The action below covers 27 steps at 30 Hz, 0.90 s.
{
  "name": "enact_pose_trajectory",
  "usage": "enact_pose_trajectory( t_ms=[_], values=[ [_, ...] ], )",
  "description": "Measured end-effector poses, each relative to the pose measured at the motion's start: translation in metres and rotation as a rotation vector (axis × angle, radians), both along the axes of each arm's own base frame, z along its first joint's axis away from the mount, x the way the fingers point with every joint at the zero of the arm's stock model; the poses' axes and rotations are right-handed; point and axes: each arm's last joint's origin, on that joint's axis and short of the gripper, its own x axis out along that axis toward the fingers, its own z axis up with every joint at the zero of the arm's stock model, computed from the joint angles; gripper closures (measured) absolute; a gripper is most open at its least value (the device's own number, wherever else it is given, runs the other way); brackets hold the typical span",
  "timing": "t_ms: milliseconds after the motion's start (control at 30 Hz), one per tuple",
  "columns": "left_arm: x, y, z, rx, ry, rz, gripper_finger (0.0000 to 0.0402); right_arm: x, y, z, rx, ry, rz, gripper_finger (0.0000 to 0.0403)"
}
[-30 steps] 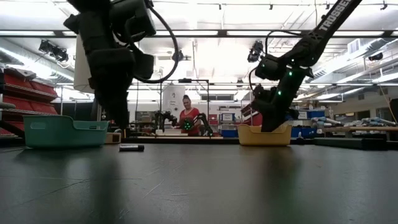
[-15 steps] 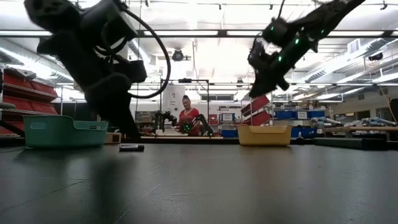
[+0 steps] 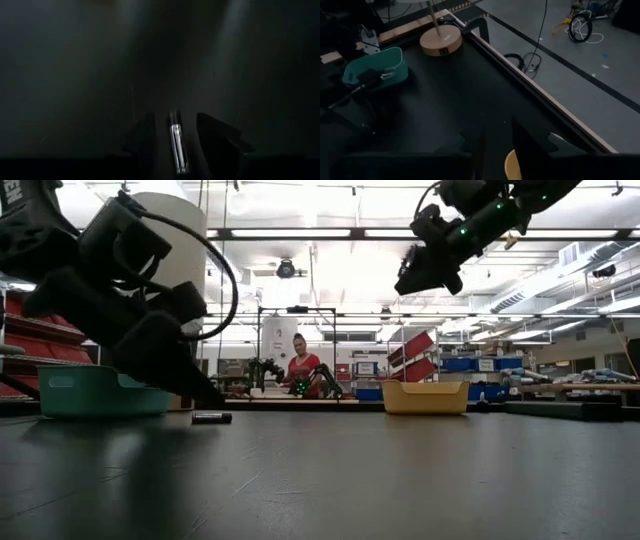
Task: Sort batteries
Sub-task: Put the silver battery into the green bin
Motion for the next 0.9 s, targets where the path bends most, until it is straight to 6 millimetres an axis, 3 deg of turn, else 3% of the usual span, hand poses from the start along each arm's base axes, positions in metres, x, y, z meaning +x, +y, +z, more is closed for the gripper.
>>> enact_pose_trajectory(
  t_ms=[500, 600, 767, 900],
  values=[
    [0.000, -0.002, -0.013, -0.015, 0.078, -0.053, 0.0254, 0.009, 0.010, 0.004, 0.002, -0.057, 0.035, 0.0306],
    [0.000, -0.002, -0.013, -0.022, 0.079, -0.049, 0.0279, 0.009, 0.011, 0.004, 0.003, -0.054, 0.037, 0.0309],
    [-0.001, -0.002, -0.015, -0.036, 0.116, -0.070, 0.0364, 0.008, 0.011, 0.005, 0.001, -0.055, 0.037, 0.0309],
    [-0.002, -0.002, -0.016, -0.059, 0.137, -0.069, 0.0369, 0.007, 0.011, 0.006, -0.003, -0.056, 0.038, 0.0309]
  ],
)
